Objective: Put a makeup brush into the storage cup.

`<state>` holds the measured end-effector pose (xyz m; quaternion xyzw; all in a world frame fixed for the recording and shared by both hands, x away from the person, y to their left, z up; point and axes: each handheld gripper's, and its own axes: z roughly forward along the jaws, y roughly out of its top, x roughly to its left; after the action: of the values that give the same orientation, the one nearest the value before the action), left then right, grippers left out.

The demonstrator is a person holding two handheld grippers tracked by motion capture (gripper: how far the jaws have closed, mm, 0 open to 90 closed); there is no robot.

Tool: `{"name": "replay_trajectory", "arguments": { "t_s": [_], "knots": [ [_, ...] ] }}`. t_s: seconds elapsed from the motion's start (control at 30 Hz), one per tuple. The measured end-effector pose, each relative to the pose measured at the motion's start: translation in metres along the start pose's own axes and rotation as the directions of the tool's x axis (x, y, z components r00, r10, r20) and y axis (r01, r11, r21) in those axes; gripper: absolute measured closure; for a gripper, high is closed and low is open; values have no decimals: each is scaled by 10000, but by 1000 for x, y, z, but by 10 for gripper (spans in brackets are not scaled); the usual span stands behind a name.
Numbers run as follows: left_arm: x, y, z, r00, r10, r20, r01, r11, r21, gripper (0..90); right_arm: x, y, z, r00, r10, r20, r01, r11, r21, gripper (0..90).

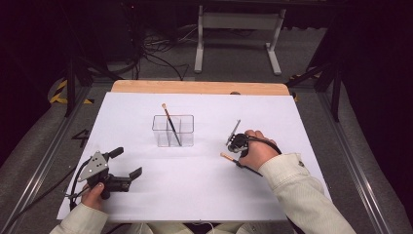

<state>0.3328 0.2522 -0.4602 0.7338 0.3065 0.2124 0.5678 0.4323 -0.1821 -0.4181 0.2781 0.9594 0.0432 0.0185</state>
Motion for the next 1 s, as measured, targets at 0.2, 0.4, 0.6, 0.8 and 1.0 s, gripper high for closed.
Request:
{"name": "replay_trajectory", "arguments": {
  "t_s": [0.2,0.4,0.6,0.8,1.0],
  "knots": [
    [0,0,0,10000,-14,2,14,10000,6,2,0,1,0,9999,112,21,-113,9999,124,836],
    [0,0,0,10000,-33,-1,33,10000,6,2,1,1,0,9999,168,32,-169,9998,128,837],
    [0,0,0,10000,-23,-5,23,10000,9,2,1,1,-2,9999,144,-7,-144,9999,39,837],
    [0,0,0,10000,-26,-10,26,10000,14,2,4,1,-7,9999,111,33,-111,9999,-106,838],
    [0,0,0,10000,-15,-7,15,10000,13,2,6,2,-17,9998,159,75,-156,9993,-345,838]
  ]
}}
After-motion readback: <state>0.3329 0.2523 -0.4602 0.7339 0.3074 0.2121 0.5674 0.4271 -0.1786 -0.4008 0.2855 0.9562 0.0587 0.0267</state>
